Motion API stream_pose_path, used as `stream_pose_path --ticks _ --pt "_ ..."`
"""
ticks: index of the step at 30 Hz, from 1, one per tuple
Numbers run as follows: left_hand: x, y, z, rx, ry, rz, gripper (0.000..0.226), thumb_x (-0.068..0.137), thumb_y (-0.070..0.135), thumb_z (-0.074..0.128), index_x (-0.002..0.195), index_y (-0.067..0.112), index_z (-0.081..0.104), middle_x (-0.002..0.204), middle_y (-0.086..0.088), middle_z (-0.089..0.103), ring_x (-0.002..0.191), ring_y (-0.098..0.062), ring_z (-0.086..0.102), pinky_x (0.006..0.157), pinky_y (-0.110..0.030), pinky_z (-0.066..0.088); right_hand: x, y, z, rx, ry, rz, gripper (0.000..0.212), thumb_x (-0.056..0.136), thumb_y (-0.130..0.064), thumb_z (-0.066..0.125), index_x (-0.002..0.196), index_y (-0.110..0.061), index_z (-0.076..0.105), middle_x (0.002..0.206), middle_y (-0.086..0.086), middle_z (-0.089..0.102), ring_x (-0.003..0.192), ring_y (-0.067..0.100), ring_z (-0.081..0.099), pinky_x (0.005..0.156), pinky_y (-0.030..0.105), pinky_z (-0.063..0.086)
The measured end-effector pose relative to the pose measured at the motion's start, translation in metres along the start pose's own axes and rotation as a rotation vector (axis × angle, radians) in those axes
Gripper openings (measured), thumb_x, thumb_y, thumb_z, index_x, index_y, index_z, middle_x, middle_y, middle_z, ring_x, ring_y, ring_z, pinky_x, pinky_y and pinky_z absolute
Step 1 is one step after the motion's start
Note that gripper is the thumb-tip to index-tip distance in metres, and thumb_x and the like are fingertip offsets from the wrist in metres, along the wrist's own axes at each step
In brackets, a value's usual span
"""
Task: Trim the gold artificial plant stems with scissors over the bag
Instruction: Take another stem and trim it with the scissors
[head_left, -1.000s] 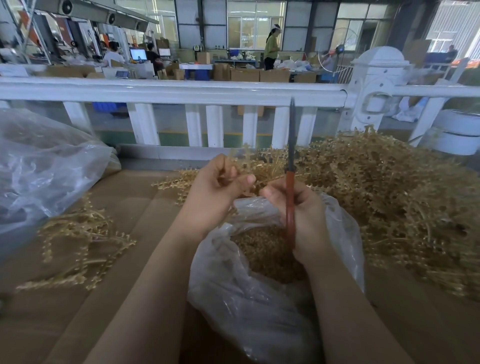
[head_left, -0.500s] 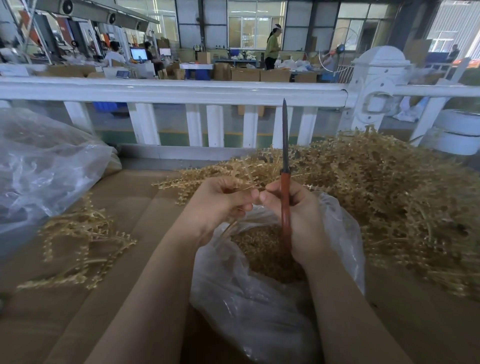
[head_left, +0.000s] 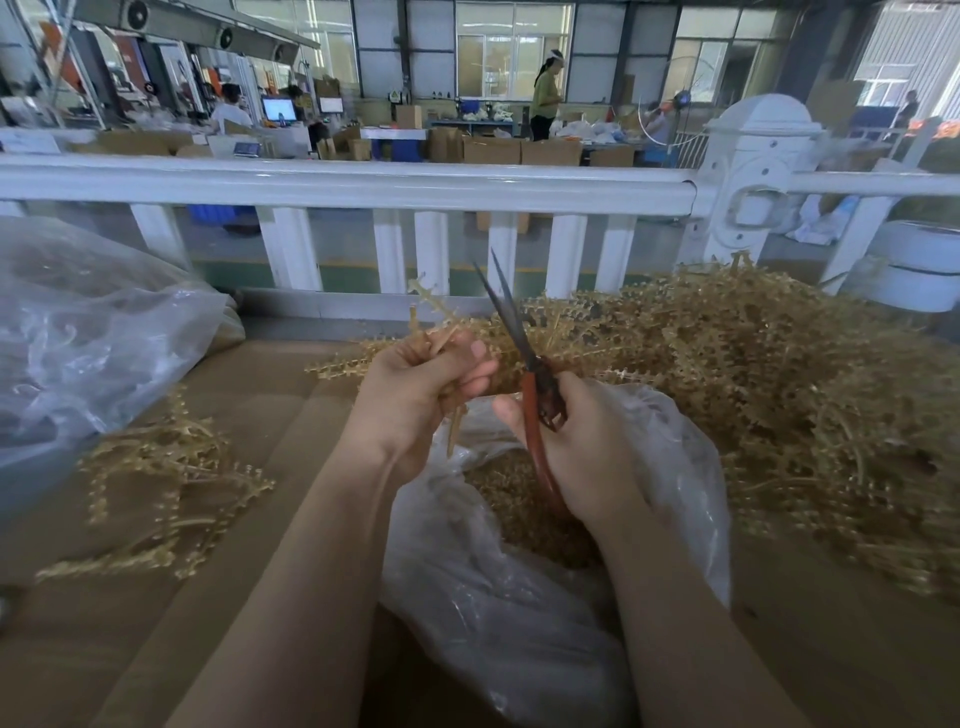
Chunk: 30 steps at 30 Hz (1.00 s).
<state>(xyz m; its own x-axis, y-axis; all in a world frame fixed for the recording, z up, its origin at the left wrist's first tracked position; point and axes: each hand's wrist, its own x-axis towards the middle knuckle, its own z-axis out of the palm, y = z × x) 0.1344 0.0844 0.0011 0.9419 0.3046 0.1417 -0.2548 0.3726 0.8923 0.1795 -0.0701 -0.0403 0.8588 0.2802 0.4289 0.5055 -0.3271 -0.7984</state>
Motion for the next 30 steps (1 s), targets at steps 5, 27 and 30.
stream_pose_path --ticks 5,27,30 --pt "0.000 0.003 -0.004 0.023 0.020 0.081 0.012 0.078 0.002 0.070 0.089 0.006 0.069 0.076 -0.002 0.072 0.073 -0.012 0.071 0.068 -0.020 0.056 -0.002 0.003 0.001 -0.083 -0.017 -0.035 0.054 0.070 -0.082 0.060 0.086 -0.030 0.056 0.075 -0.015 0.059 0.078 -0.009 0.057 0.059 0.008 0.039" --pt "-0.001 0.007 -0.010 0.045 0.032 0.250 0.014 0.067 0.008 0.075 0.075 0.018 0.078 0.083 -0.005 0.075 0.079 -0.017 0.071 0.069 -0.021 0.056 -0.005 0.000 0.001 -0.344 0.069 -0.108 0.070 0.063 -0.094 0.046 0.085 -0.031 0.063 0.067 -0.017 0.060 0.063 -0.006 0.055 0.049 0.008 0.036" --pt "0.000 0.006 -0.012 0.044 0.042 0.254 0.015 0.067 0.006 0.075 0.081 0.012 0.075 0.083 -0.007 0.075 0.077 -0.017 0.070 0.069 -0.022 0.056 -0.005 0.000 0.001 -0.348 0.063 -0.106 0.073 0.060 -0.097 0.042 0.083 -0.030 0.063 0.066 -0.019 0.059 0.061 -0.007 0.055 0.049 0.007 0.035"
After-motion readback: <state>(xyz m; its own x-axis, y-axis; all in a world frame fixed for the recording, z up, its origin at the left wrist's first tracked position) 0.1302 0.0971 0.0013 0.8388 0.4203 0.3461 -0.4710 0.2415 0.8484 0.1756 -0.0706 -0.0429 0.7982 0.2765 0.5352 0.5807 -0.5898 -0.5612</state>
